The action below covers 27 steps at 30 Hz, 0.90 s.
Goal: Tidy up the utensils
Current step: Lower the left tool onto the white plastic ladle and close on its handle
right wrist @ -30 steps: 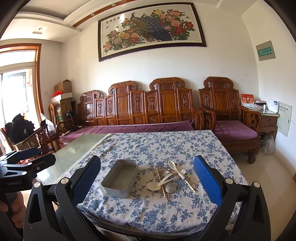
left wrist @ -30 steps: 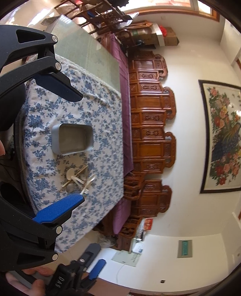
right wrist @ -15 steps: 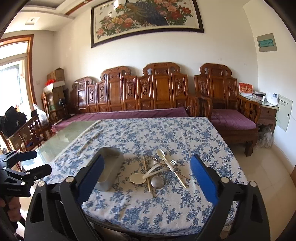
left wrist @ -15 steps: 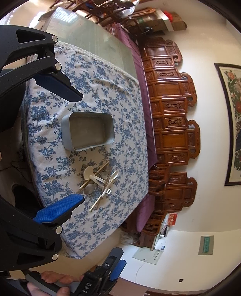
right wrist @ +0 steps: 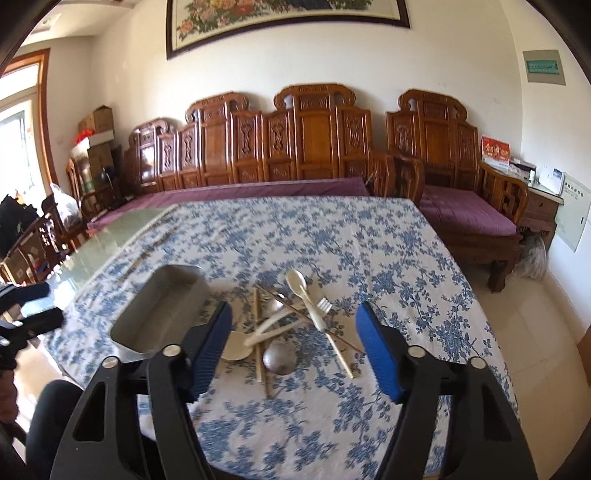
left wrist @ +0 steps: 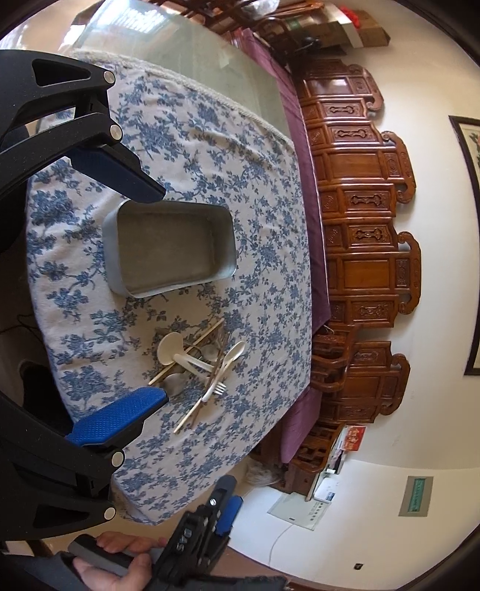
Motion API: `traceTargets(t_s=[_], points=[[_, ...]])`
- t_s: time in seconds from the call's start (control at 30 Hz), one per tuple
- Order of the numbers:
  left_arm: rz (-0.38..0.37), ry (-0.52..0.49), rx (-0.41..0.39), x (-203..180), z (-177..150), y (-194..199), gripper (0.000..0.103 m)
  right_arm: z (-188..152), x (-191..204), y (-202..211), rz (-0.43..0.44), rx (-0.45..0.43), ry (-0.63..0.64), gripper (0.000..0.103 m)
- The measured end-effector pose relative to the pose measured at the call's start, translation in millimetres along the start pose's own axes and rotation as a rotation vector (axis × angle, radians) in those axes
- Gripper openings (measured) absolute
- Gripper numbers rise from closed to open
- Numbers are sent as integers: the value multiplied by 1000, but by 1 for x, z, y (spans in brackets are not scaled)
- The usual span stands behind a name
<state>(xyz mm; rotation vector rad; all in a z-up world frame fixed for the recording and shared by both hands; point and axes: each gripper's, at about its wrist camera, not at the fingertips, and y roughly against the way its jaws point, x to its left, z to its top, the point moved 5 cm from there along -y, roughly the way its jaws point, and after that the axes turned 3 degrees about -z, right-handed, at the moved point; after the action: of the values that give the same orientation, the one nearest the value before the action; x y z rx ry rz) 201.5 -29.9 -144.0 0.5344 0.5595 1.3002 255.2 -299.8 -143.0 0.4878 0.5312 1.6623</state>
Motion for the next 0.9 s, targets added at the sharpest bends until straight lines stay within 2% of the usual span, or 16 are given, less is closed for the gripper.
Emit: traceTargets(t_s=[0.17,0.3,0.47,0.7,0.9], points=[[-19,16,6,3,4,-17,95,-3,-32,-54,-27,97,0,56],[-46,8,26,-1,5,-33,87,-9,-44,-84,-7,158,-37,51],[-81,-17,56,-11,6,-56,77,-32,-44,-119,-15,242,17,48],[-132,-41,145,-29,4,-105,63,-63,-53,-140,-2,327,13,48],[-175,-33,250,-43,-1,-165,54,-61,-52,-144,38,326,5,48]])
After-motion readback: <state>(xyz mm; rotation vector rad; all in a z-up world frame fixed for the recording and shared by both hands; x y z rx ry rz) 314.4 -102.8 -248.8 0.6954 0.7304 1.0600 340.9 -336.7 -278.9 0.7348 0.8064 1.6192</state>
